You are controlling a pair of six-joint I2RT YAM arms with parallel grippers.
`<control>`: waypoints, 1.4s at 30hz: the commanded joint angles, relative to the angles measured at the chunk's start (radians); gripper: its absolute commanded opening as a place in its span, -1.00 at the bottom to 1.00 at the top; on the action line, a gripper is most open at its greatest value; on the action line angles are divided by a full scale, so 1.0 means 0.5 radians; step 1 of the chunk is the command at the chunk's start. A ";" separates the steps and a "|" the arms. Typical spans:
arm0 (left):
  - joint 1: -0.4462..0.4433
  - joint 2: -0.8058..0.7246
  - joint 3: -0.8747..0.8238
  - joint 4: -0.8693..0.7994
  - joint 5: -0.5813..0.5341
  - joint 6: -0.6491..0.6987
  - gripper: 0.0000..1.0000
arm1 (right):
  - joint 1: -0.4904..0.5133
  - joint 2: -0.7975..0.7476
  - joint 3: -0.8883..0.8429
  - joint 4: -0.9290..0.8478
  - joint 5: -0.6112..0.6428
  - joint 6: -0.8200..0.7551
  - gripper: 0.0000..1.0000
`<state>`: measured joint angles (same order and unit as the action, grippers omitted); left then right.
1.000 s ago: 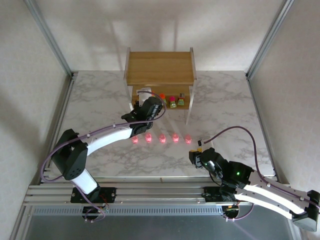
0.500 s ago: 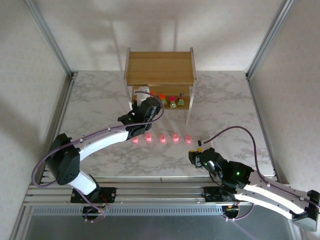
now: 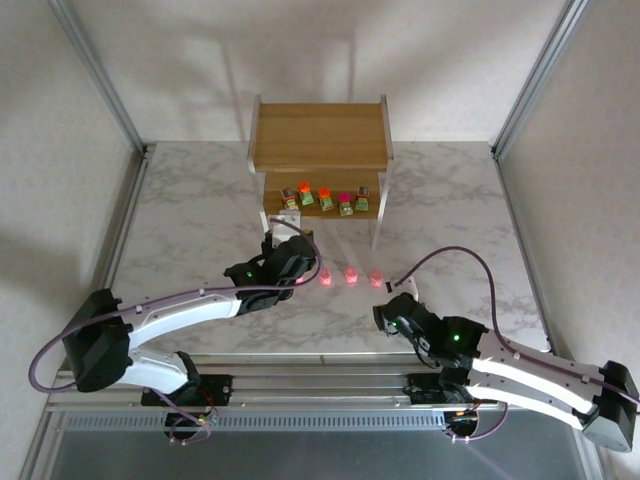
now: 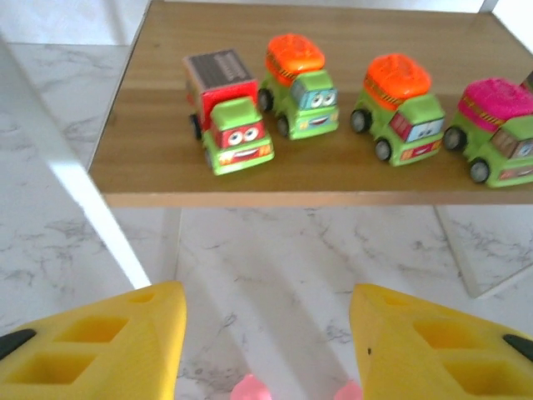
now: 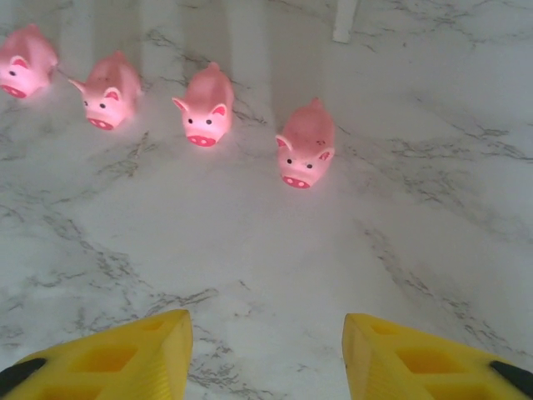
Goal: Place and organize the plastic toys onto the shelf
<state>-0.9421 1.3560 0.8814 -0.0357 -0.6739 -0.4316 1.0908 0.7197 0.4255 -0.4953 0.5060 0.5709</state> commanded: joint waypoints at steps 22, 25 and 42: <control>0.120 -0.054 -0.606 0.545 0.199 -0.004 0.60 | -0.416 0.984 0.600 0.093 -0.210 0.210 0.00; 0.131 -0.040 -0.649 0.627 0.233 0.010 0.66 | -0.458 1.089 0.617 0.126 -0.234 0.223 0.01; 0.174 0.000 -0.799 0.948 0.292 0.033 0.81 | -0.671 1.434 0.749 0.247 -0.343 0.115 0.06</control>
<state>-0.8661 1.3514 0.4931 0.3992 -0.5411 -0.4221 0.7681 1.4166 0.7727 -0.3836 0.3458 0.6472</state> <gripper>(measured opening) 0.905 0.534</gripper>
